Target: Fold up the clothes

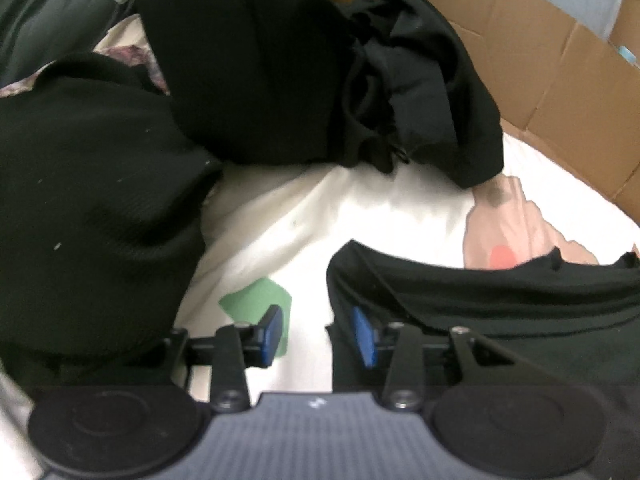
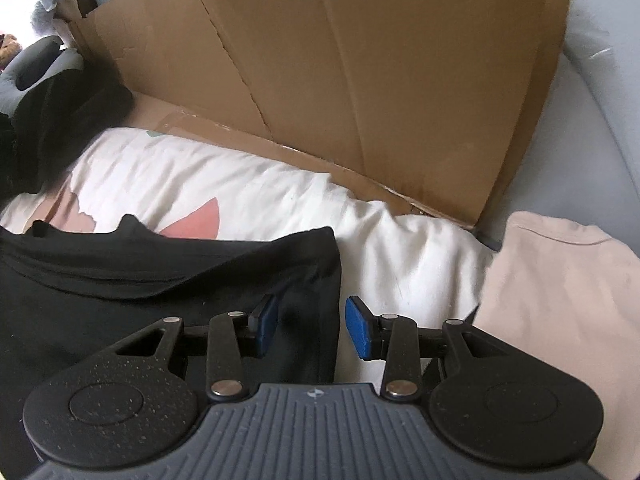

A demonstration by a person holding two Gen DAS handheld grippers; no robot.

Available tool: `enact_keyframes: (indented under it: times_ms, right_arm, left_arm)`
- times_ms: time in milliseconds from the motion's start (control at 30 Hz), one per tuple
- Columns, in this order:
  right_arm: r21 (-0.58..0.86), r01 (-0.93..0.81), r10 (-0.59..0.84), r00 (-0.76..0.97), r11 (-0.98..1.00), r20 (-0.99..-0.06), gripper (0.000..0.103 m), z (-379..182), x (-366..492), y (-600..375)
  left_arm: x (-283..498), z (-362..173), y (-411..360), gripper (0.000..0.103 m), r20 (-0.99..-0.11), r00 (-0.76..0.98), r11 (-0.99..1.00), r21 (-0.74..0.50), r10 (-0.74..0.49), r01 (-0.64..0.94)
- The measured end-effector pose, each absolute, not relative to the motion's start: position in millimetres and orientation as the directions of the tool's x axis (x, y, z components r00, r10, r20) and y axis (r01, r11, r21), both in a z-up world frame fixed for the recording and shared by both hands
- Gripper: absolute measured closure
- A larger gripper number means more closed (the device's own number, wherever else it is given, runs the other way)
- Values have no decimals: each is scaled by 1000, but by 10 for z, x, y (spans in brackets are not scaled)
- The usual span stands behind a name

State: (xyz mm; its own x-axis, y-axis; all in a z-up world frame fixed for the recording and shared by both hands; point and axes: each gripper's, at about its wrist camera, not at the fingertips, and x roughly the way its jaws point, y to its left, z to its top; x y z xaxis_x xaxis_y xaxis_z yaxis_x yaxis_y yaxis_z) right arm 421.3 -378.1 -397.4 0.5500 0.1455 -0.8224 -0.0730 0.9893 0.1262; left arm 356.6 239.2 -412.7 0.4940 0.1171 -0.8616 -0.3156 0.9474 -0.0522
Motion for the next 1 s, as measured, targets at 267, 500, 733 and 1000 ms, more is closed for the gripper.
enact_keyframes:
  times_ms: [267,500,733,1000]
  right_arm:
    - [167,-59,171,564,984,-808,59,-4068,4470,-3785]
    - [162,-65,170,584,985,-794,75,-4142,4534,-3743]
    - [167,-77,179,596,983,-782,100,-4144,4544,-3790]
    - [217,10,160,644,976,-748,102,-4147,4479,-3963]
  left_arm:
    - [3752,-4247,2388,59,-849,520,963,-55,95,-266]
    - [3767,-4321,2405,64,-831,550,965,-74,79,-251]
    - [3806,-4335,2447,99,-818,572,965,-100,59,-243]
    - [3577,-4244,2686,101,-742,668,929,-204,59,-309]
